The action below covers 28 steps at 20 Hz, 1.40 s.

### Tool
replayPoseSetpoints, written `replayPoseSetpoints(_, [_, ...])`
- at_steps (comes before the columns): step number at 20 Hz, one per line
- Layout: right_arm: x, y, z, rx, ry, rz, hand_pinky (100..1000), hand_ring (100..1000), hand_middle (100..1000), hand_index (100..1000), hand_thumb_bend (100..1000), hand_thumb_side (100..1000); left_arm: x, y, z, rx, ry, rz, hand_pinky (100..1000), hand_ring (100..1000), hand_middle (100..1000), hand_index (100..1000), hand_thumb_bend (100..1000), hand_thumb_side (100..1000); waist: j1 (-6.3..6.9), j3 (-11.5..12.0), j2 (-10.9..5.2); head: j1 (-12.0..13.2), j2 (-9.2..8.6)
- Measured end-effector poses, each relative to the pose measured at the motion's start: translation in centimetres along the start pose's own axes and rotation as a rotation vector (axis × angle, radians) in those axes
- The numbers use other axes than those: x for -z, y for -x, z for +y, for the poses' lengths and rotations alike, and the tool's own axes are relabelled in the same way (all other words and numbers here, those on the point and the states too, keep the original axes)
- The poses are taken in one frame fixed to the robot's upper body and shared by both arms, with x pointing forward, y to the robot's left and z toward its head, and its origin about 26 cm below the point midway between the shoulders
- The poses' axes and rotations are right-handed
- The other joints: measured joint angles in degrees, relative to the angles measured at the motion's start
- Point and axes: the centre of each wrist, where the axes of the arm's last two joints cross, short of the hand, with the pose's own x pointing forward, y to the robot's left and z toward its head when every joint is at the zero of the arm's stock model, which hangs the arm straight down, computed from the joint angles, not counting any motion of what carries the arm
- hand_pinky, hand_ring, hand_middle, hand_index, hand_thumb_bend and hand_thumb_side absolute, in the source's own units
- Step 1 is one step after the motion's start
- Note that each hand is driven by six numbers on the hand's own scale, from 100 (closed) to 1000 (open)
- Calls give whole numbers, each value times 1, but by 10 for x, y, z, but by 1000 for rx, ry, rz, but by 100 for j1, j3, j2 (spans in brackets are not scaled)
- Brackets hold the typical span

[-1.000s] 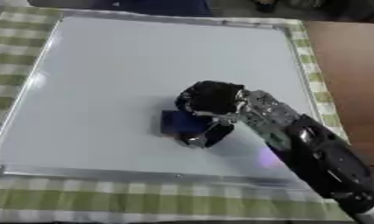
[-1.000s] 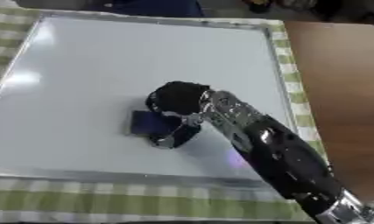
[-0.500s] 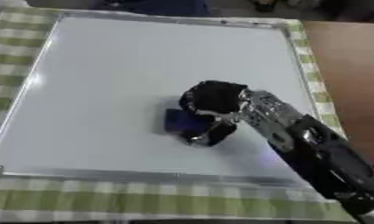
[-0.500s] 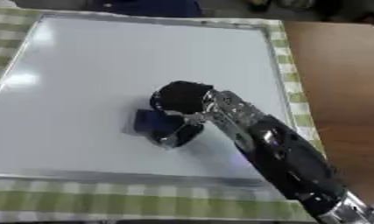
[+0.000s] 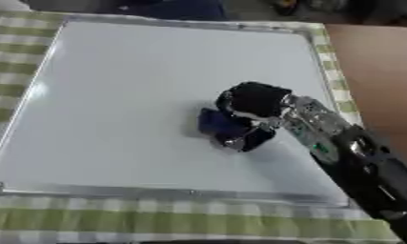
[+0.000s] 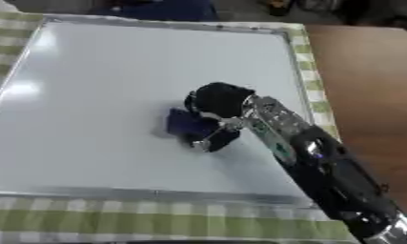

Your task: Wipe the whiteboard clean with a brush.

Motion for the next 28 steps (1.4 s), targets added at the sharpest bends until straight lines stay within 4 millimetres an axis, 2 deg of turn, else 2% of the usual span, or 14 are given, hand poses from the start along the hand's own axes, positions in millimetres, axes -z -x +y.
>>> replayPoseSetpoints(19, [-73, 57, -26, 23, 74, 266, 455, 529, 195, 138, 100, 438, 0, 0, 0, 3, 0, 1, 508, 598, 560, 525, 129, 1000, 24, -52, 11, 210, 4])
replayPoseSetpoints(28, [-83, 64, -30, 33, 66, 294, 456, 531, 189, 140, 100, 435, 0, 0, 0, 3, 0, 1, 508, 598, 560, 525, 125, 1000, 39, -30, 29, 216, 7])
